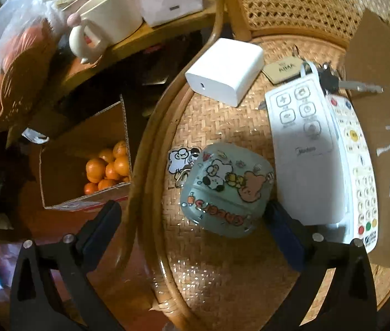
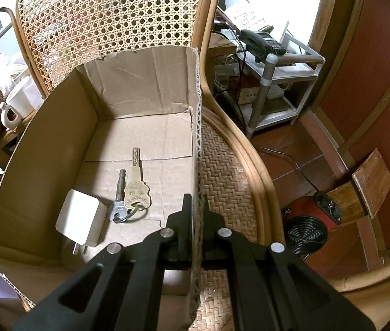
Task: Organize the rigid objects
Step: 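Move the left tool over to the green round Cheers case, then close the left tool on the green Cheers case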
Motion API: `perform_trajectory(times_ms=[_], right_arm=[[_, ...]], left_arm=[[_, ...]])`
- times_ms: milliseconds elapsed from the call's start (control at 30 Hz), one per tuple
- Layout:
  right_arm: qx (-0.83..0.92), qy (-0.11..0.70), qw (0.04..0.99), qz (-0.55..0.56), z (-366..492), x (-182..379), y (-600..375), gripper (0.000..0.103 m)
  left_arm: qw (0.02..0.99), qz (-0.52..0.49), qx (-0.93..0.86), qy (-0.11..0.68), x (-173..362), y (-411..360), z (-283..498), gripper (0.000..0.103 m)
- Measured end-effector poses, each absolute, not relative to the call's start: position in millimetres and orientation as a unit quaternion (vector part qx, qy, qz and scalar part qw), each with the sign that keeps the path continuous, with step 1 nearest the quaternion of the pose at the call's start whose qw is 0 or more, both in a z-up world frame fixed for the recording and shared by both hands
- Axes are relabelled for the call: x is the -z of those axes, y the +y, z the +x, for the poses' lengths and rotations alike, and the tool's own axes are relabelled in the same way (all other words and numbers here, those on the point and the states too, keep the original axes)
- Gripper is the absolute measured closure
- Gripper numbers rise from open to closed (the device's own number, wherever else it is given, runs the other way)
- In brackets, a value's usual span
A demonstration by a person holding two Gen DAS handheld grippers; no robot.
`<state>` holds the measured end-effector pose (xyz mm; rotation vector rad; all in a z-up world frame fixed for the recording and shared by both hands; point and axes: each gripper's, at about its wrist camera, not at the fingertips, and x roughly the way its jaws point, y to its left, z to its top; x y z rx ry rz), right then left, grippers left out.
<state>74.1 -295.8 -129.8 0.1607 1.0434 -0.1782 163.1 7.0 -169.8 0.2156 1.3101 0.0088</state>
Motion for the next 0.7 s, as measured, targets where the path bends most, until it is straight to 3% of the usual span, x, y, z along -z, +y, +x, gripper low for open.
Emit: perform_trajectory(times_ms=[67, 200, 233, 700], right_arm=[[0.085, 0.497, 0.86, 0.077, 74.1, 129.9, -296.2, 0.098], [0.085, 0.497, 0.86, 0.076, 74.1, 129.8, -295.9, 0.098], [0.085, 0.497, 0.86, 0.076, 74.1, 129.9, -295.9, 0.098], [0.084, 0.498, 0.86, 0.075, 73.9, 129.9, -296.1, 0.098]], left_arm=[[0.794, 0.092, 0.008, 0.601, 167.3, 7.2, 163.5, 0.007], [0.799, 0.061, 0.061, 0.595, 166.2, 3.6, 159.1, 0.046], [0.801, 0.064, 0.071, 0.591, 164.5, -1.1, 157.7, 0.048], [0.837, 0.078, 0.054, 0.539, 148.8, -0.6, 155.6, 0.049]])
